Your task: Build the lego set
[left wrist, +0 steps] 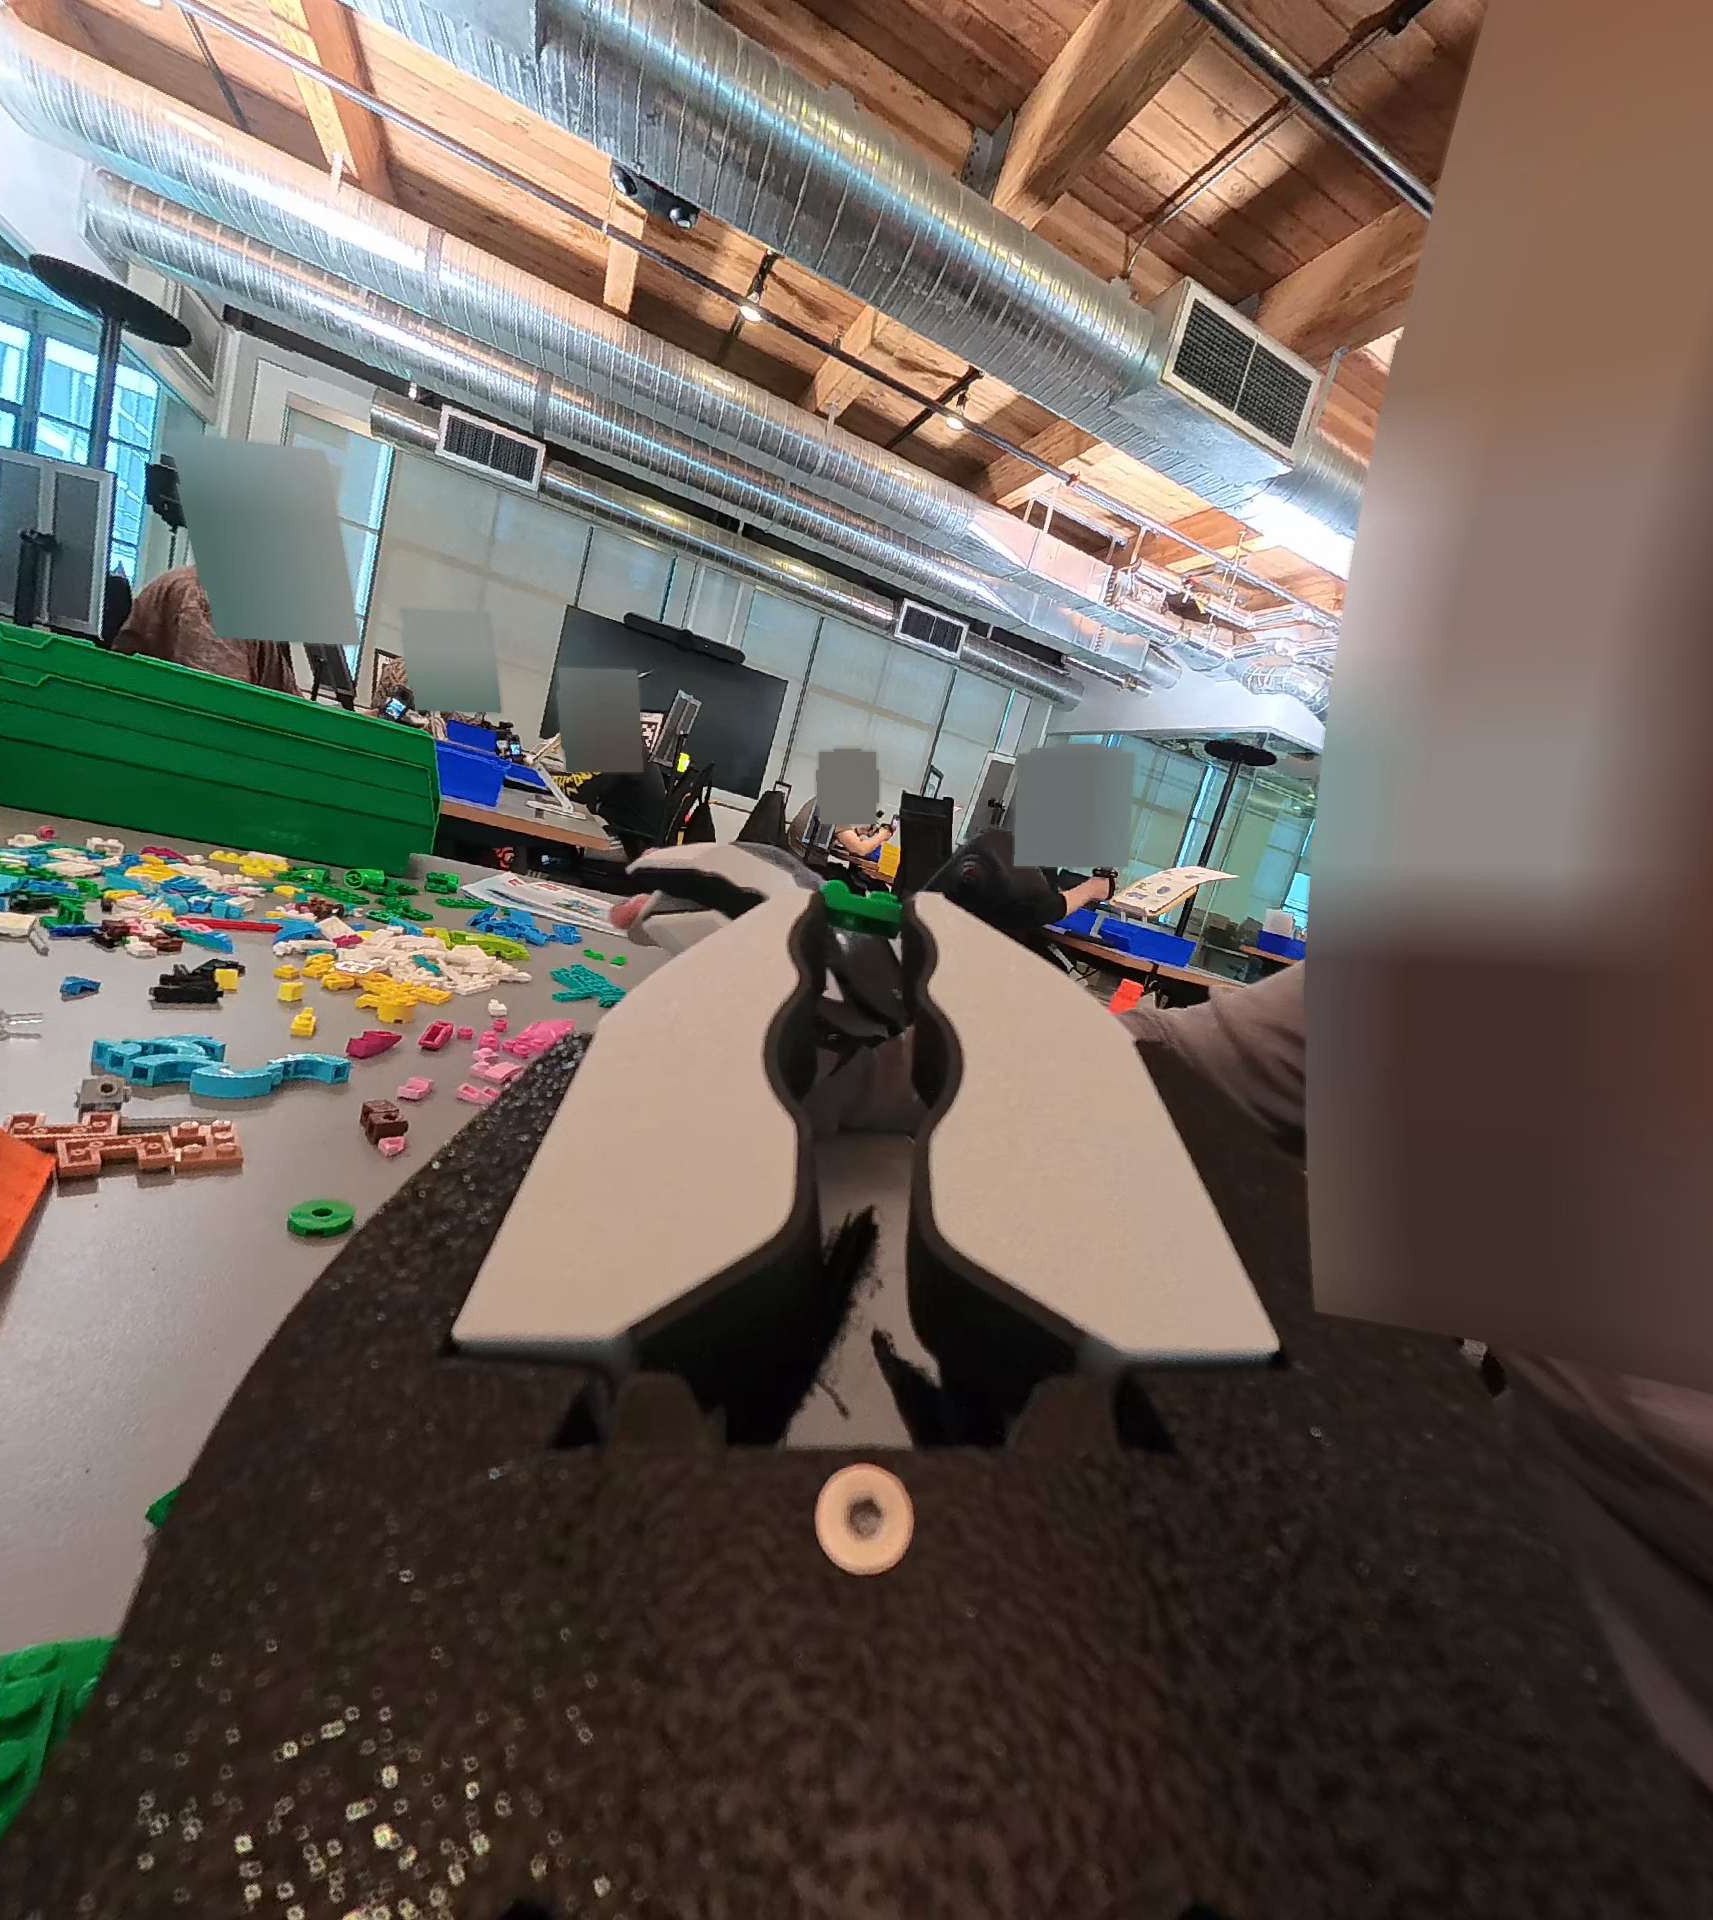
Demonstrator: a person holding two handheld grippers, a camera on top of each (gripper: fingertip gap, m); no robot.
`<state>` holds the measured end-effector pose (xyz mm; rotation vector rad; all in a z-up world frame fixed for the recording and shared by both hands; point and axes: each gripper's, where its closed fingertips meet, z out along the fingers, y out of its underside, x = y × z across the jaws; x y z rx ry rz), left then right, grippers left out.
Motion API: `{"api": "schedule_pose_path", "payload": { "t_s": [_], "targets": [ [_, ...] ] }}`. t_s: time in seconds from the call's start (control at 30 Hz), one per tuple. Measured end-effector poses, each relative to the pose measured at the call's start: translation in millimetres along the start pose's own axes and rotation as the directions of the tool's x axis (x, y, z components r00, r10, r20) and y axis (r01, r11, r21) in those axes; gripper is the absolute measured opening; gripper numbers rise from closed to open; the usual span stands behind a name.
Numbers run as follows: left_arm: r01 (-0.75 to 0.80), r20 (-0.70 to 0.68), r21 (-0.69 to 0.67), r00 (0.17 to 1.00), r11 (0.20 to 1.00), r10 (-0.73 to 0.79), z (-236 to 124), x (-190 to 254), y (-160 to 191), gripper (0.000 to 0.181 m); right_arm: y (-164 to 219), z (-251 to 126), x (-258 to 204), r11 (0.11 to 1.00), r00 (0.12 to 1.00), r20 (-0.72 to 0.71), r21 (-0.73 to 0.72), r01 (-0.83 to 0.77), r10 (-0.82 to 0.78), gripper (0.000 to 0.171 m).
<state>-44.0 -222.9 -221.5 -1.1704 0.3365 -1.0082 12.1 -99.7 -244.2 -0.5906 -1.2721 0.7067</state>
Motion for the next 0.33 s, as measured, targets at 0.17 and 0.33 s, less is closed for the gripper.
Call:
{"api": "schedule_pose_path", "payload": {
  "t_s": [0.17, 0.33],
  "targets": [
    [0.007, 0.001, 0.004, 1.000, 1.000, -0.007, -0.3, -0.8, -0.6, 0.013, -39.6, -25.6, -12.7, 0.996, 0.998, -0.029, 0.071, 0.062, -0.060, 0.015],
    [0.007, 0.007, 0.003, 1.000, 1.000, -0.007, 0.0, -1.6, -0.5, 0.013, -111.2, -115.8, -109.9, 0.948, 0.951, 0.219, 0.277, 0.153, -0.218, 0.010]
  ]
}}
